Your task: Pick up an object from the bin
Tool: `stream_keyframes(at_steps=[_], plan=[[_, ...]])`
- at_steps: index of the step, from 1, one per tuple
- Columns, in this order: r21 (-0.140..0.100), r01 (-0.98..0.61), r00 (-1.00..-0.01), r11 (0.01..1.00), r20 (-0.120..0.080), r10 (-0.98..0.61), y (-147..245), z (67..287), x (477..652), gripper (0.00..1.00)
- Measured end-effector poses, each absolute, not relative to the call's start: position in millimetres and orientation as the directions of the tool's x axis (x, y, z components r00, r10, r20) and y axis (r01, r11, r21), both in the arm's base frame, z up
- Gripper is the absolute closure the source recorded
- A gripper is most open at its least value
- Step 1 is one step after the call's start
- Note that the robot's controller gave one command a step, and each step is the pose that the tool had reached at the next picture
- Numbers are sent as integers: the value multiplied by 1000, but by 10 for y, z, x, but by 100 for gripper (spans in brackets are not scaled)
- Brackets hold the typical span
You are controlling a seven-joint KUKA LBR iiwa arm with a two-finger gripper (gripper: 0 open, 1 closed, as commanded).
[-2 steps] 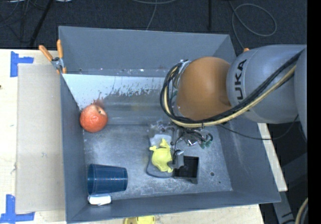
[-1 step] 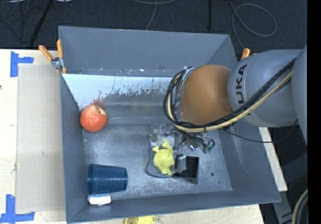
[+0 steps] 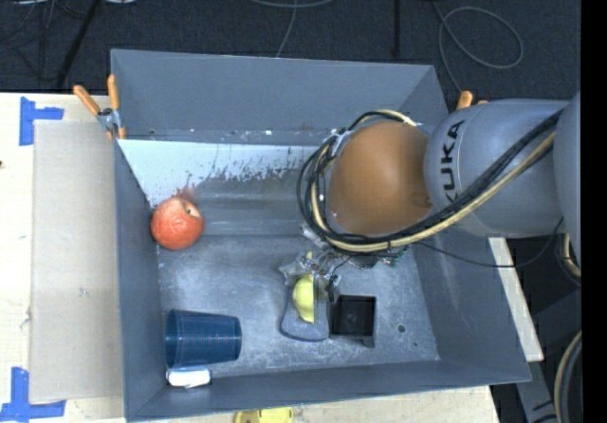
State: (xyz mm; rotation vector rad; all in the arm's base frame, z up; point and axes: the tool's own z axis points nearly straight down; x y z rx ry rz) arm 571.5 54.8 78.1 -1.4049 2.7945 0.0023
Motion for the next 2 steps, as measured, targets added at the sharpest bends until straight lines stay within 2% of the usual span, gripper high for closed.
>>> stream_keyframes(at_steps=[1,2], plan=[[-5,-802,-597,597,-13,-802,547,780,5714,100],[2,-794,-607,607,-1,-794,587,2766,5775,100]])
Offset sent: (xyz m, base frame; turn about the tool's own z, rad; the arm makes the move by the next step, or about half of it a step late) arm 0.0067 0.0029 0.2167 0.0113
